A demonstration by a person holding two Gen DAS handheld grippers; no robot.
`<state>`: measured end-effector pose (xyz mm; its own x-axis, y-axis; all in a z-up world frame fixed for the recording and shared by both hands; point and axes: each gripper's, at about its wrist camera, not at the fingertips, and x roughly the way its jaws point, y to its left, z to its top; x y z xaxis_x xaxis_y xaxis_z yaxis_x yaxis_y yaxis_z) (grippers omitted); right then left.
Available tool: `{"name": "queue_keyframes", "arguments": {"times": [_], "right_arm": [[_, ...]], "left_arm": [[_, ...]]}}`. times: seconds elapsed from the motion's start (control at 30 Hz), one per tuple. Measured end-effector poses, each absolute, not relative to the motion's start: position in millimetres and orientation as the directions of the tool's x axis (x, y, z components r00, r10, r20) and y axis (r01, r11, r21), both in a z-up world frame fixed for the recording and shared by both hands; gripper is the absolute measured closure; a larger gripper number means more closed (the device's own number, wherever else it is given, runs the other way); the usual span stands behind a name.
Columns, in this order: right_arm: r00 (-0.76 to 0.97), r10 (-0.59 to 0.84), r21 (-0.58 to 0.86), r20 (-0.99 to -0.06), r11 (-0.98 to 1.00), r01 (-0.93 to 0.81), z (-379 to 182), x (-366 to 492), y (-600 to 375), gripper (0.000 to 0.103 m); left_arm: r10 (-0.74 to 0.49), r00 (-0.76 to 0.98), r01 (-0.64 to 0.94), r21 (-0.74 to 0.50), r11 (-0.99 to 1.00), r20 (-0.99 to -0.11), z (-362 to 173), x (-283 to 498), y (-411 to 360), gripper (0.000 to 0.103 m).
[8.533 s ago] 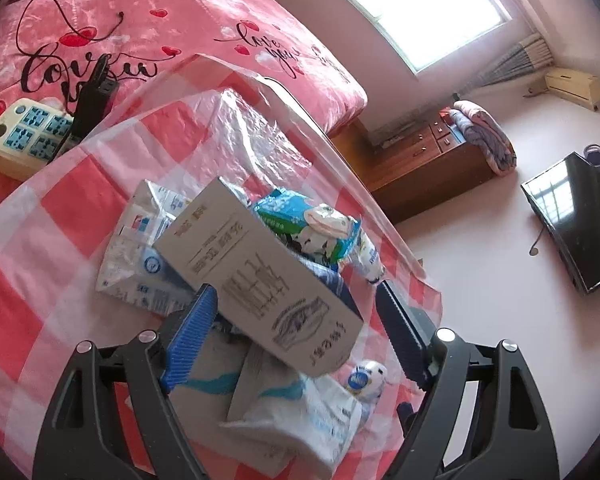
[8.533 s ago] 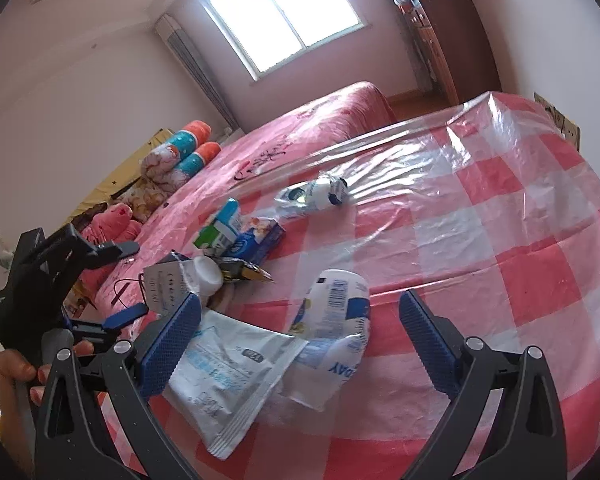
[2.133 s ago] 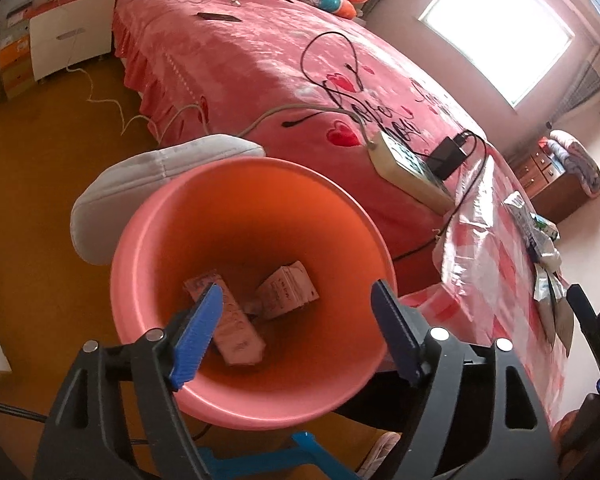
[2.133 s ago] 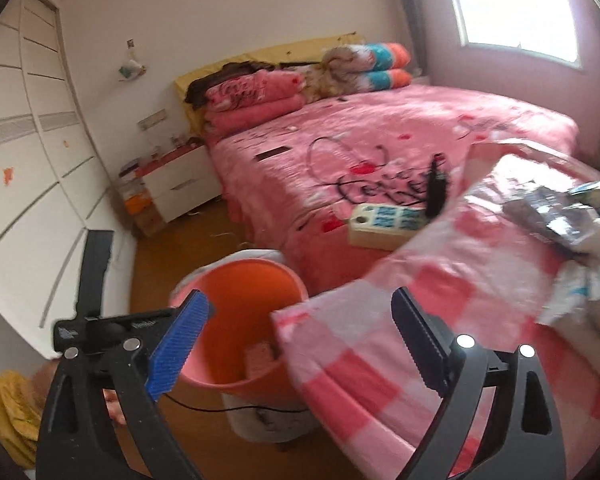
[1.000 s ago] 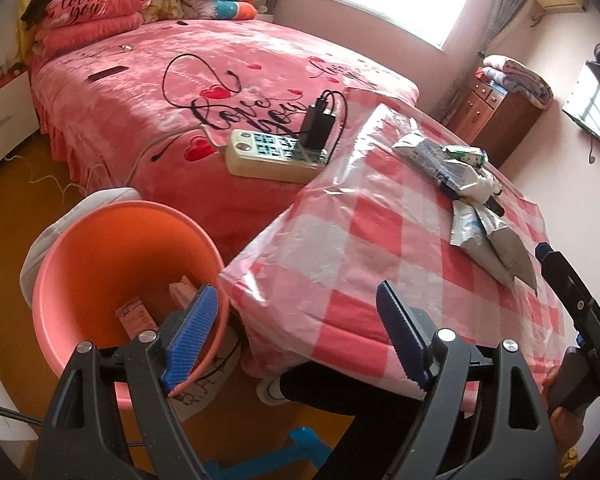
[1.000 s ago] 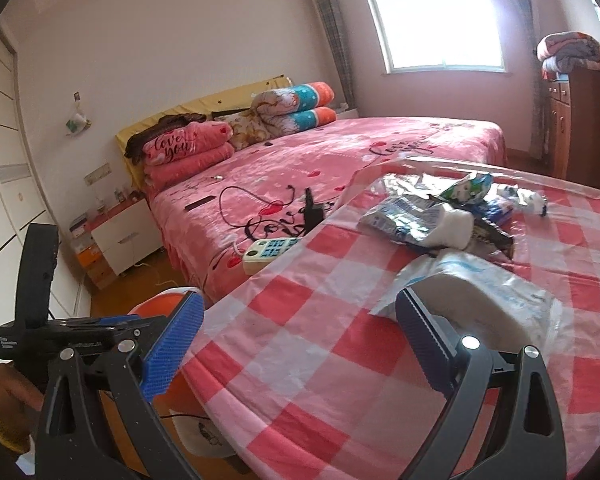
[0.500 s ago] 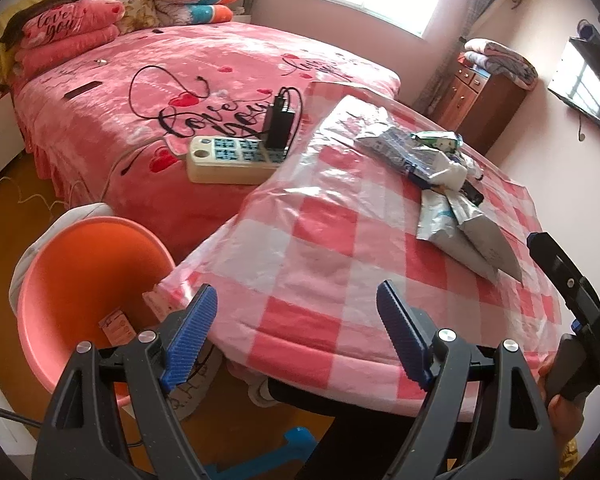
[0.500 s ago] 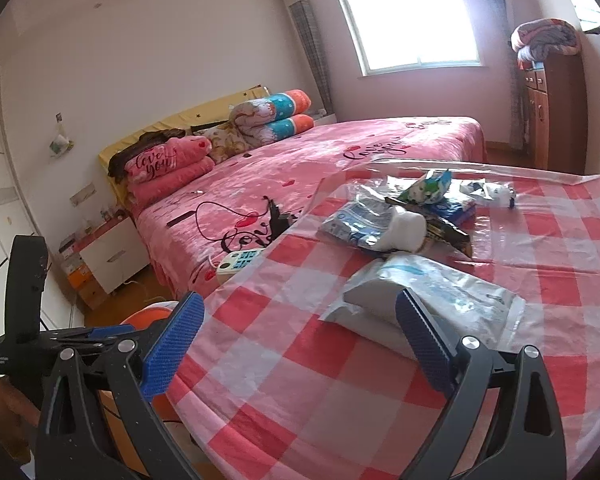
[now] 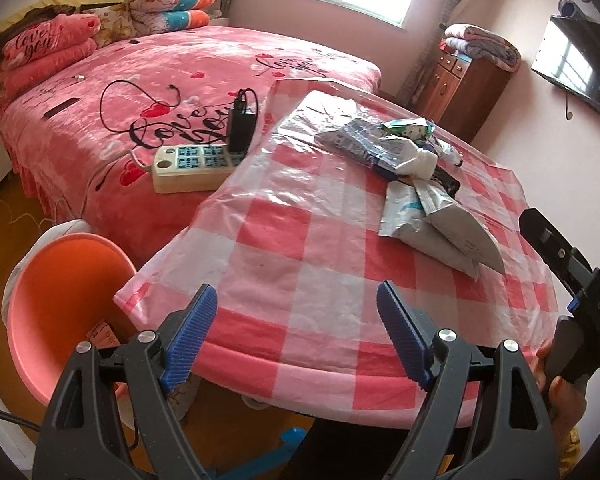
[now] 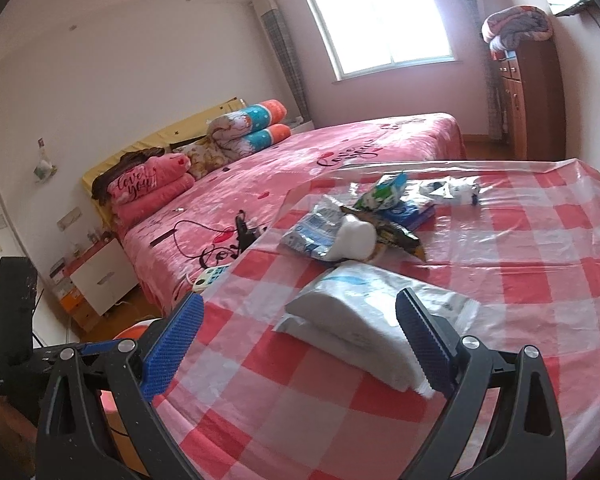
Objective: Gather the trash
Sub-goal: 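Move both tools back toward the remaining pile on the table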
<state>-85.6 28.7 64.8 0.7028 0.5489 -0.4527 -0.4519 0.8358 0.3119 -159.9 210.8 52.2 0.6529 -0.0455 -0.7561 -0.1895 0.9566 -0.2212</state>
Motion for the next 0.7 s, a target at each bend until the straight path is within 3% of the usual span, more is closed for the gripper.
{"name": "queue_keyframes", "arguments": {"times": [0.7], "right_arm": [[0.745, 0.46, 0.436, -0.484, 0.864, -0.251, 50.6, -50.4, -57.4, 0.008]], "left_arm": [[-0.116, 0.64, -0.062, -0.201, 0.978, -0.759, 56.0, -121.1, 141.8, 0.02]]}}
